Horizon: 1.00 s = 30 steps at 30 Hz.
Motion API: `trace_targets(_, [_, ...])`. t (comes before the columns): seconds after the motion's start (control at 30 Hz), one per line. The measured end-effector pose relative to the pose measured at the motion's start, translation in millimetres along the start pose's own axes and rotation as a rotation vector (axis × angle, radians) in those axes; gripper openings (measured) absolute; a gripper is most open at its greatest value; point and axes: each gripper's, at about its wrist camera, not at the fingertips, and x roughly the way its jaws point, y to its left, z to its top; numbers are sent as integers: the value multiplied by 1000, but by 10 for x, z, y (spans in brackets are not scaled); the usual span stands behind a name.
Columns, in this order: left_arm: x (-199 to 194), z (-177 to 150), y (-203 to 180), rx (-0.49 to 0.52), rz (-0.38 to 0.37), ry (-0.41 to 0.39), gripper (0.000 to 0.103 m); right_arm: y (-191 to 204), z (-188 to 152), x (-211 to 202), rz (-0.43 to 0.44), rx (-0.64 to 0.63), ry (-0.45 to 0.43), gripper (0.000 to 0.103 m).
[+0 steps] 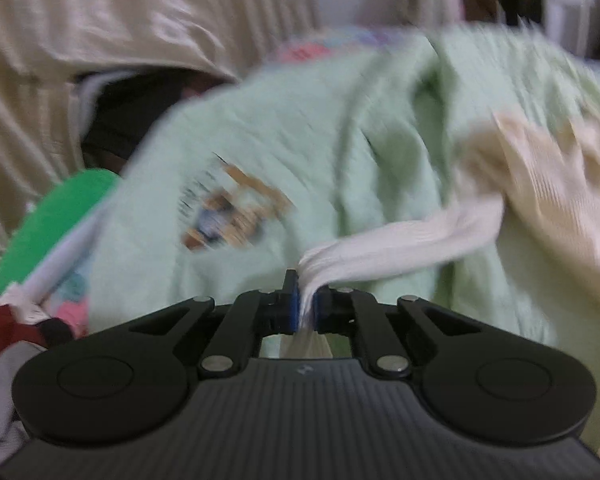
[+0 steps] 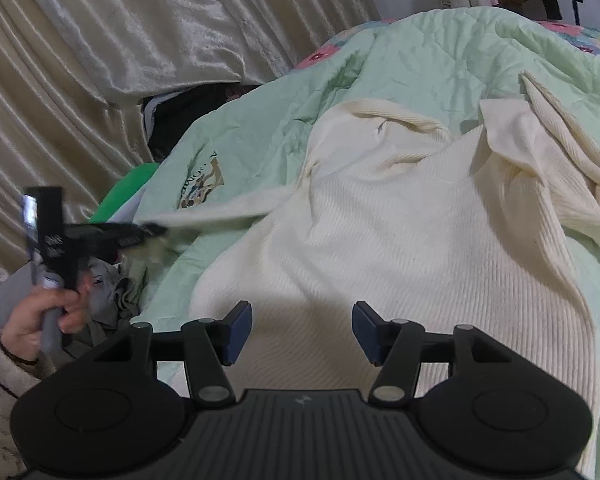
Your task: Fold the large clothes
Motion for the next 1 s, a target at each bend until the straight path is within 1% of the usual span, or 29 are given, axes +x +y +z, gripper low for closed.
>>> trace_targets(0.03, [-23, 63, 48, -21, 13, -16, 6, -32, -5, -17, -1, 10, -4, 58])
trace_targets(0.07, [-53, 164, 120, -51, 43, -48, 6, -47, -7, -24, -3, 18, -7, 59])
trace_targets(0.1, [-87, 317, 214, -85, 93, -96, 6, -93, -9, -41, -7, 30, -10, 60])
trace_targets(0.13, [-109, 421, 276, -109, 127, -130, 6, -142, -7, -57, -13, 41, -12, 60])
trace_targets(0.23, [-131, 768, 520, -233, 160, -204, 6, -266, -12, -87, -30, 77, -10, 60])
trace_targets(0.3, [-168, 1086, 594, -287, 164, -279, 6, -323, -23, -105, -29, 87, -6, 60])
trace_targets(0.37, [-263, 1305, 455, -265, 104, -348, 6, -374, -33, -128, -22, 93, -7, 60])
trace_targets(0.43, [-376, 1409, 239, -215, 54, -388, 6, -433, -31, -170, -15, 108, -15, 60])
trace_targets(0.47, [-451, 1431, 32, -169, 16, -412, 6, -471, -25, -198, -10, 118, -22, 60])
trace_targets(0.57, [-707, 1462, -768, 6, -130, -502, 6, -631, 23, -295, -6, 159, -52, 61])
trace_targets(0.6, [-733, 1384, -1065, 87, -167, -504, 7, -731, 50, -354, -12, 185, -71, 61])
trace_targets(0.67, [-709, 1115, -1697, 277, -223, -474, 11, -884, 86, -442, -32, 228, -102, 61])
trace_targets(0.7, [-697, 981, -2013, 373, -251, -457, 22, -995, 106, -496, -56, 258, -122, 62])
trace_targets(0.77, [-672, 712, -2645, 563, -306, -421, 37, -1183, 135, -563, -99, 304, -148, 62])
trace_targets(0.8, [-660, 578, -2961, 658, -334, -402, 37, -1268, 148, -585, -118, 320, -159, 62])
trace_targets(0.83, [-609, 423, -3184, 722, -336, -398, 37, -1318, 154, -596, -130, 331, -164, 62])
trace_targets(0.87, [-545, 348, -3260, 729, -331, -383, 38, -1383, 166, -607, -149, 343, -170, 62])
trace_targets(0.9, [-490, 333, -3278, 712, -331, -355, 45, -1477, 189, -624, -172, 355, -183, 62])
trace_targets(0.93, [-446, 338, -3277, 689, -334, -328, 48, -1555, 212, -637, -188, 365, -192, 62])
trace_targets(0.97, [-368, 407, -3183, 621, -350, -278, 54, -1607, 226, -647, -194, 370, -194, 62])
trace_targets(1.0, [-265, 508, -3037, 527, -374, -214, 63, -1701, 265, -655, -206, 381, -201, 62])
